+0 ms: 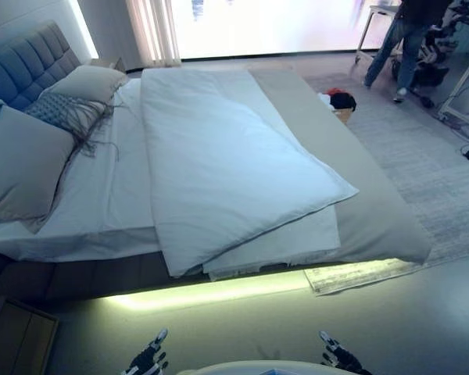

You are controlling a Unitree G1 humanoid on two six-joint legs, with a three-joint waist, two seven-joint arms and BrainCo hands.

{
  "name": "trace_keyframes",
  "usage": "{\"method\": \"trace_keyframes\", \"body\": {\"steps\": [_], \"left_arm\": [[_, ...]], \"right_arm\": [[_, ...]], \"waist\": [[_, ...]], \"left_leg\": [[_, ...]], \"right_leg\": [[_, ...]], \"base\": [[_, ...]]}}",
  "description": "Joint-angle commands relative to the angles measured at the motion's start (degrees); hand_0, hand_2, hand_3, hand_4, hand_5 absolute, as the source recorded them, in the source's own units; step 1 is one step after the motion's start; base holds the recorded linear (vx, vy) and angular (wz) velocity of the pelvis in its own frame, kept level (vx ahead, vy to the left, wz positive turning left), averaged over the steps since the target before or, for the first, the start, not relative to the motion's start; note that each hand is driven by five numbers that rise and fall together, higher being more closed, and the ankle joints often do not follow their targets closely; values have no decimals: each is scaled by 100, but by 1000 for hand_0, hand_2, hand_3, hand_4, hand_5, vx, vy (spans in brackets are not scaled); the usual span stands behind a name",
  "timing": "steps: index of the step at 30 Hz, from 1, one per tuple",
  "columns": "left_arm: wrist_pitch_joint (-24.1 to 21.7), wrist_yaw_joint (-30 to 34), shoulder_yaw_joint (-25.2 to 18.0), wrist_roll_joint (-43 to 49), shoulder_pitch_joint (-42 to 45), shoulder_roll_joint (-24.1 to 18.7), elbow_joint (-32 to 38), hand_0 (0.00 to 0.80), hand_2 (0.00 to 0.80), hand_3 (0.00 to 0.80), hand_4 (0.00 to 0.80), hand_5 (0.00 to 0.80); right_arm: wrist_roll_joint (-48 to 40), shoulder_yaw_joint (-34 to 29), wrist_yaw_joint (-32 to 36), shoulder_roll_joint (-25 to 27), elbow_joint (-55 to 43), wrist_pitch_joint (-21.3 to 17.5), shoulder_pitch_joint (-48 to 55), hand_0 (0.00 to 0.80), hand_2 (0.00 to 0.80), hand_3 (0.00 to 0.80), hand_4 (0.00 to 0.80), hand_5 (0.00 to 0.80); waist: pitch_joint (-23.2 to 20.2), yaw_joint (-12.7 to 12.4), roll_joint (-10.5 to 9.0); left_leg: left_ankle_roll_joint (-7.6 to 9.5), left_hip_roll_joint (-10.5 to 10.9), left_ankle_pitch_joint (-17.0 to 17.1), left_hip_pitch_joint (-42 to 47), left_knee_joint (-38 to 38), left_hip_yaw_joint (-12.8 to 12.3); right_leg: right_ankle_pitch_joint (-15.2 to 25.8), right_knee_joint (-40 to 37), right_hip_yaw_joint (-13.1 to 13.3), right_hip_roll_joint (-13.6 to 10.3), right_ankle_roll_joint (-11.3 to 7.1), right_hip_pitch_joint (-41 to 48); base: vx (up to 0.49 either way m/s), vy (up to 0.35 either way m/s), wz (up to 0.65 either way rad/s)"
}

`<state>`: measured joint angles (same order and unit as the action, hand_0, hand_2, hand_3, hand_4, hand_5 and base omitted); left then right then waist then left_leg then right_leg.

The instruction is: Make the bed neatly

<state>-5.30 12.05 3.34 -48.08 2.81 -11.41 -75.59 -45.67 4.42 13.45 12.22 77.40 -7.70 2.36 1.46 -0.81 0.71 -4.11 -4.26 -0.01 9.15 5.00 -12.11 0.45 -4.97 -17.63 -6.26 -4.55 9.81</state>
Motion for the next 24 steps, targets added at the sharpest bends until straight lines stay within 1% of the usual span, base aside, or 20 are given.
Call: {"method": "trace_keyframes", "body": {"steps": [1,3,5,10,14,17,18,19,20,21,22,23,24], "left_arm": [[-21,-7,-75,156,-426,130,-425,0,0,0,0,0],[16,-29,-48,166,-448,107,-372,0,0,0,0,0],[41,-48,-21,116,-500,79,-333,0,0,0,0,0],[128,-89,-132,-71,-571,-3,-430,0,0,0,0,0],[66,-146,-211,-19,-586,-50,-515,0,0,0,0,0],[-99,-88,-256,303,-562,-140,-467,0,0,0,0,0],[-110,-35,-259,377,-543,-157,-460,0,0,0,0,0],[-106,8,-280,303,-517,-166,-449,0,0,0,0,0],[-162,32,-314,219,-495,-157,-432,0,0,0,0,0],[-198,44,-349,146,-485,-153,-409,0,0,0,0,0],[-223,88,-357,13,-493,-146,-384,0,0,0,0,0],[-230,117,-358,-152,-538,-123,-335,0,0,0,0,0],[-229,113,-334,-264,-585,-97,-304,0,0,0,0,0]], "right_arm": [[285,17,136,-94,325,52,-596,0,0,0,0,0],[466,147,219,-89,212,92,-609,0,0,0,0,0],[397,259,278,-70,115,197,-632,0,0,0,0,0],[499,206,150,-15,233,291,-601,0,0,0,0,0],[576,125,218,-18,354,213,-552,0,0,0,0,0],[259,112,500,-8,267,228,-586,0,0,0,0,0],[220,103,572,1,237,233,-585,0,0,0,0,0],[240,106,568,6,197,238,-584,0,0,0,0,0],[271,105,523,22,177,252,-584,0,0,0,0,0],[323,100,528,64,169,267,-578,0,0,0,0,0],[477,96,486,112,147,298,-571,0,0,0,0,0],[738,117,335,172,110,398,-578,0,0,0,0,0],[848,147,224,225,140,441,-611,0,0,0,0,0]], "waist": [[86,-41,-107],[114,-55,-116],[155,-61,-136],[196,-39,-182],[274,28,-182],[340,70,-210],[354,77,-231],[372,80,-275],[408,70,-332],[469,58,-377],[555,31,-384],[668,-30,-353],[739,-72,-306]], "left_leg": [[127,133,-239,38,0,24],[132,138,-228,18,0,29],[137,139,-212,-8,0,44],[184,145,-215,-9,0,111],[268,169,-173,11,0,294],[284,151,-184,59,-72,366],[278,140,-219,55,-191,354],[255,112,-306,-13,-484,317],[217,87,-397,-155,-904,266],[175,58,-369,-385,-1515,236],[67,-4,-118,-727,-2098,265],[-80,-73,291,-1175,-2399,329],[-170,-156,482,-1442,-2304,286]], "right_leg": [[191,15,98,-134,-264,-60],[190,29,99,-144,-268,-74],[189,53,98,-152,-270,-97],[100,218,190,-128,-246,-128],[-118,719,467,-32,-203,-313],[-202,814,627,59,-148,-351],[-210,818,642,67,-134,-349],[-216,838,639,61,-109,-361],[-215,873,606,32,-65,-376],[-232,885,589,22,15,-382],[-250,897,552,43,105,-387],[-282,903,552,98,169,-348],[-316,901,555,130,171,-294]], "base": [[0,0,0],[0,0,0],[-38,-33,2],[14,-43,6],[61,-73,11],[92,-124,20],[108,-153,9],[99,-158,1],[82,-161,-3],[82,-136,-9],[80,-80,-13],[80,-8,-18],[129,82,-4]]}}
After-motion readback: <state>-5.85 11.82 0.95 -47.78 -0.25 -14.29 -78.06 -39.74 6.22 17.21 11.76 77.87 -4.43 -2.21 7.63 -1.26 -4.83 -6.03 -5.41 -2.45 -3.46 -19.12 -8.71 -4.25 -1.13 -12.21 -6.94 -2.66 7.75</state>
